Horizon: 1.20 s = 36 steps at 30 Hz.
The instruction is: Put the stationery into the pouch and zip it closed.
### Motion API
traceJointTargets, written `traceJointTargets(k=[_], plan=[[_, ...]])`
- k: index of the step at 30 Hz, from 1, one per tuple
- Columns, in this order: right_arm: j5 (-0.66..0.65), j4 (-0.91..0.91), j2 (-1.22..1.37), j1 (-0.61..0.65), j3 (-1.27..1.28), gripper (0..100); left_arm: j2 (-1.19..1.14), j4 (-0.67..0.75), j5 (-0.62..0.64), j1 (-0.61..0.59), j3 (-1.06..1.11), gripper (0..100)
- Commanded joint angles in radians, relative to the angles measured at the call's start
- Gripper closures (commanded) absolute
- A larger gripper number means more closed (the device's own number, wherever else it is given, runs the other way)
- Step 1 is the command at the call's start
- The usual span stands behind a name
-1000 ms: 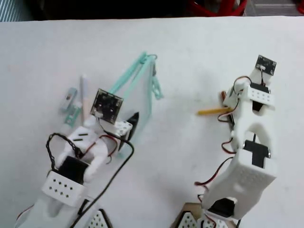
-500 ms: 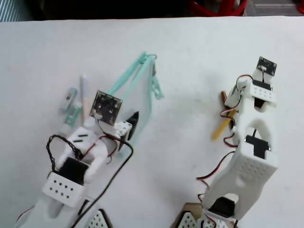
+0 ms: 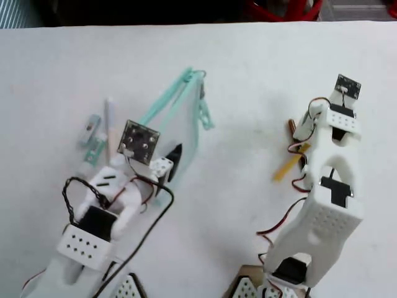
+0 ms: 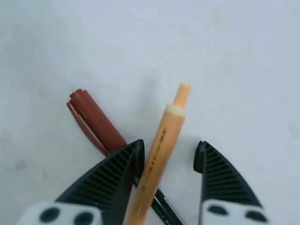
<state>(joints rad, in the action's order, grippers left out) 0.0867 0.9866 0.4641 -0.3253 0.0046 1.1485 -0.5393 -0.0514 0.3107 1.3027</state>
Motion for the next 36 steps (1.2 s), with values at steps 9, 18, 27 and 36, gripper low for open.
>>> traceJointTargets(k=[9, 18, 27, 36], plan=[[-0.006, -0.062, -0.111, -0.035, 0.064, 87.3, 0.007, 0.017, -0.043, -0.002, 0.002, 83], [0.003, -0.070, -0.120, -0.039, 0.078, 87.2, 0.007, 0.017, -0.046, -0.002, 0.002, 83], [0.021, -0.062, -0.120, -0.042, 0.075, 87.5, 0.007, 0.017, -0.048, -0.002, 0.002, 83], [0.021, -0.062, -0.120, -0.044, 0.074, 95.8, 0.007, 0.017, -0.048, 0.004, 0.002, 83]])
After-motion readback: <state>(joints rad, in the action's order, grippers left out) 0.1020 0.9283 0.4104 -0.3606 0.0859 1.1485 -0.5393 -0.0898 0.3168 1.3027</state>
